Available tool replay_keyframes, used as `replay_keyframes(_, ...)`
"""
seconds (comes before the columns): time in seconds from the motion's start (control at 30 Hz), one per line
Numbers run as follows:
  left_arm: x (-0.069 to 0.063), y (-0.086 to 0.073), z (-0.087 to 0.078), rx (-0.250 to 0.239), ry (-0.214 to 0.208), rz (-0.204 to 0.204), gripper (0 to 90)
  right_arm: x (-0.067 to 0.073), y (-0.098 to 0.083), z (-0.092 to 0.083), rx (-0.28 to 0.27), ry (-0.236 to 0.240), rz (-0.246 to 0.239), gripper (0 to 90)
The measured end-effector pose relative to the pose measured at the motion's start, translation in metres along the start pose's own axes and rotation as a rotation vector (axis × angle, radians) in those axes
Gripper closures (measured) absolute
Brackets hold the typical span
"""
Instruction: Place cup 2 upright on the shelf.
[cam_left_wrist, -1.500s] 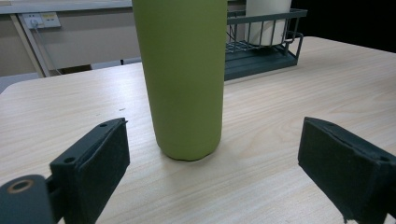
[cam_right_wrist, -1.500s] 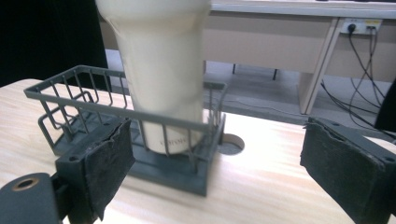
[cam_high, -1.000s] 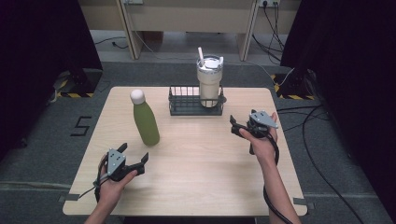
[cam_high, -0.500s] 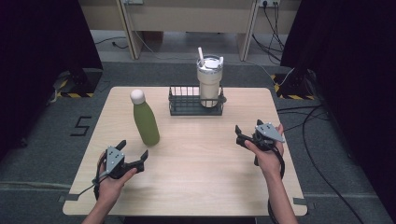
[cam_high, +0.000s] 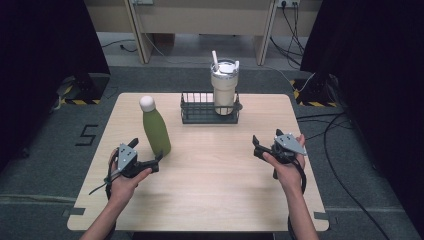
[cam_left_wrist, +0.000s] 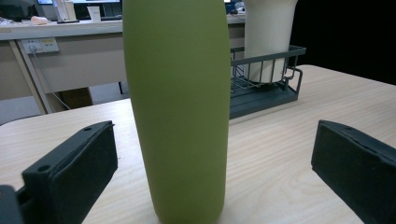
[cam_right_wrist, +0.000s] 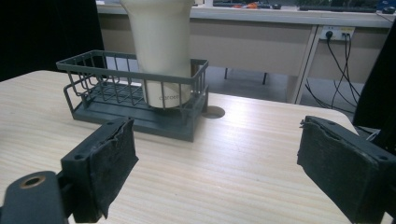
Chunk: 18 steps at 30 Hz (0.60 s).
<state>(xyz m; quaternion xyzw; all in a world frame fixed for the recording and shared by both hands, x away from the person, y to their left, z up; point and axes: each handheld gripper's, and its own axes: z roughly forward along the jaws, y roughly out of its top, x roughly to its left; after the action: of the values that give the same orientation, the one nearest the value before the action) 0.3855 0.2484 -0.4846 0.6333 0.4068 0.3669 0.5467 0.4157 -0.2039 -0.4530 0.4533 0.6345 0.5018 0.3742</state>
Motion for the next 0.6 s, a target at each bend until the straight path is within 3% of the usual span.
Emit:
replay_keyframes(0.33,0.008,0.002,0.033,0.013,0.017,-0.032,0.0,0.000,-0.002,0.001,0.011,0.003,0.000,11.5)
replay_keyframes(0.6,0.012,0.011,0.049,0.001,0.024,-0.040,0.0,-0.001,-0.002,0.001,0.014,0.005,0.003,11.5)
